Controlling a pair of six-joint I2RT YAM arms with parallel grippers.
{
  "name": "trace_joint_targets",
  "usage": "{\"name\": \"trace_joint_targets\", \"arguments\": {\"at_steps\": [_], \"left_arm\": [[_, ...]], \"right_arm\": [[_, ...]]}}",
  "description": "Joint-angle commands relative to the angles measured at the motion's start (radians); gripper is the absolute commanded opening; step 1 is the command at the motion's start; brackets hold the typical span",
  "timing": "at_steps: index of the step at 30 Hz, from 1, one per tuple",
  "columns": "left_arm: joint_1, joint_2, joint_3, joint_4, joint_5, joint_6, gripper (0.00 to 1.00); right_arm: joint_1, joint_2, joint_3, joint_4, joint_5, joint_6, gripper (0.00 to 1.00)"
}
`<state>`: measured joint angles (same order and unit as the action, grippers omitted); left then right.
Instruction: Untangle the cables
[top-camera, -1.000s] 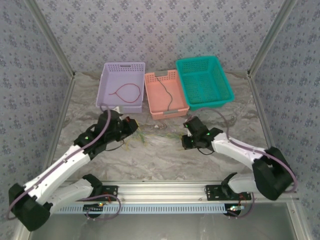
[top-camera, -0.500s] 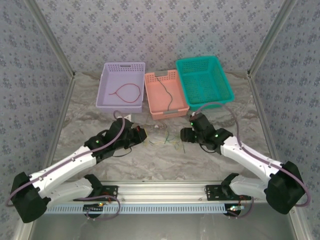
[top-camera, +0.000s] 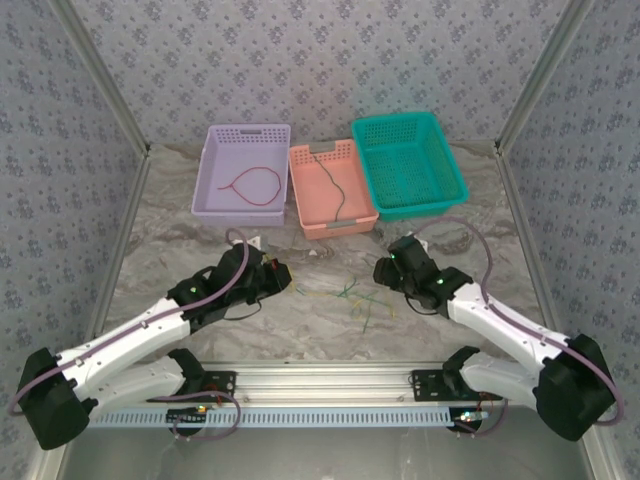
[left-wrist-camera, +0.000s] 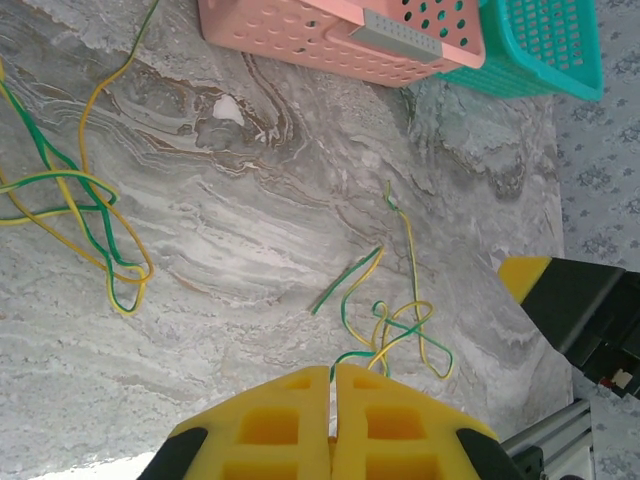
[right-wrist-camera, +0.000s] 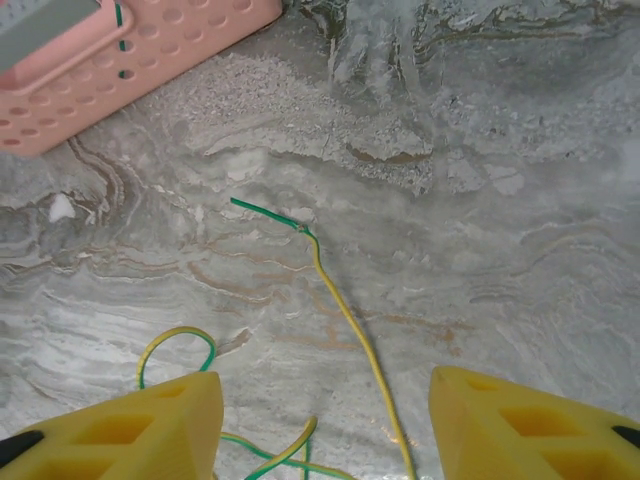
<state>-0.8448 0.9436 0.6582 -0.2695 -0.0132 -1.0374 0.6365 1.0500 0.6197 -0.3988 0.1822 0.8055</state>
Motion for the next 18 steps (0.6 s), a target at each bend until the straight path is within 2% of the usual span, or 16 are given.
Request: {"name": "trace_joint_targets", "arguments": {"at_steps": [1, 5, 11, 18], "left_arm": [[-0.007, 0.004, 0.006, 0.042, -0.016, -0.003, 0.00], [-0.017, 0.007, 0.009, 0.042, -0.027, -0.004, 0.00], [-0.028, 0.012, 0.003, 0.048, -0.041, -0.006, 0.00], [-0.040, 0.017, -0.003, 0.062, -0.046, -0.011, 0.00]], "right_arm": [[0.061, -0.013, -0.036, -0.002, 0.037, 0.127, 0.57], [0.073, 0.040, -0.068, 0.061, 0.002, 0.273, 0.55], [0.123, 0.107, -0.071, 0.151, -0.047, 0.517, 0.47], [0.133, 0.139, -0.076, 0.167, -0.048, 0.623, 0.41]]}}
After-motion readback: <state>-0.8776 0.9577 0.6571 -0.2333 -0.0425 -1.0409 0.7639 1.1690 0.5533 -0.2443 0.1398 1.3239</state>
